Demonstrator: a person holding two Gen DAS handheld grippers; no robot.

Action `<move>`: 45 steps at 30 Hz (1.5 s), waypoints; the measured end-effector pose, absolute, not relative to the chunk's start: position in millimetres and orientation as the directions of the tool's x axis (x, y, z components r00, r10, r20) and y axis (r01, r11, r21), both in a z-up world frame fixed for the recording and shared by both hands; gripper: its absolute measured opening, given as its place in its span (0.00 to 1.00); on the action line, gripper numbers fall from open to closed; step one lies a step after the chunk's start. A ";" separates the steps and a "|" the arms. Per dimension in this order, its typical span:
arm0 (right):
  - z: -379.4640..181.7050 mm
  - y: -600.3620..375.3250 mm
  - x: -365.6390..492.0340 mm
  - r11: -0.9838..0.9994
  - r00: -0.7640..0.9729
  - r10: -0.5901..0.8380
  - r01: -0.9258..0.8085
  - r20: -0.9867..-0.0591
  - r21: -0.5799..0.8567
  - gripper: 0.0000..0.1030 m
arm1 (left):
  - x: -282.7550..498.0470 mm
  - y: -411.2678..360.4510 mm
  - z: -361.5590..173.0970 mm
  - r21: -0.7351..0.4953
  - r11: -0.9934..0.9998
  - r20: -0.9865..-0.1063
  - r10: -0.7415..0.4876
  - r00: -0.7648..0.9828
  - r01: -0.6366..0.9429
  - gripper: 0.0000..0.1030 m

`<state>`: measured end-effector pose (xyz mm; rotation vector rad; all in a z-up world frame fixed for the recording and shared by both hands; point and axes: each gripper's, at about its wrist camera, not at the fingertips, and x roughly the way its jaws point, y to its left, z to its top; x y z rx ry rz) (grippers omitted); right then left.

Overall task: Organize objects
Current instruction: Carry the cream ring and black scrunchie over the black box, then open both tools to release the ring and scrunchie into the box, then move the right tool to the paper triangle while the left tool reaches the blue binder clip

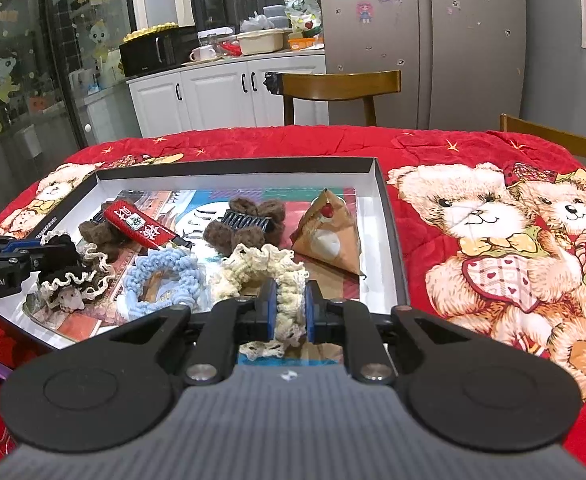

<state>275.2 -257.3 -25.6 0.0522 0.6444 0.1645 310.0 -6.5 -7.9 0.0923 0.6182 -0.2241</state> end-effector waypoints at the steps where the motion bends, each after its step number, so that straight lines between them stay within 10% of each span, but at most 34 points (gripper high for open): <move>1: -25.8 -257.2 275.2 0.986 0.787 0.168 -0.136 -0.594 0.097 0.18 | 309.9 -6.6 -7.9 0.021 0.972 -0.583 -0.180 0.792 0.236 0.16; 8: -27.1 -254.8 274.1 0.988 0.794 0.153 -0.134 -0.588 0.076 0.21 | 308.3 -7.1 -7.5 0.032 0.972 -0.579 -0.173 0.797 0.235 0.16; 14: -26.6 -250.2 271.2 0.989 0.803 0.142 -0.143 -0.579 0.045 0.43 | 305.3 -8.2 -6.0 0.056 0.978 -0.565 -0.134 0.814 0.200 0.68; 17: -25.7 -248.0 268.2 0.992 0.819 0.113 -0.129 -0.563 0.011 0.63 | 303.4 -7.4 -3.0 0.058 0.979 -0.559 -0.130 0.819 0.195 0.68; 45: 37.0 -260.3 161.7 0.984 0.856 0.172 -0.174 -0.488 0.042 0.72 | 189.6 -16.1 50.4 0.131 0.979 -0.483 -0.073 0.872 0.155 0.91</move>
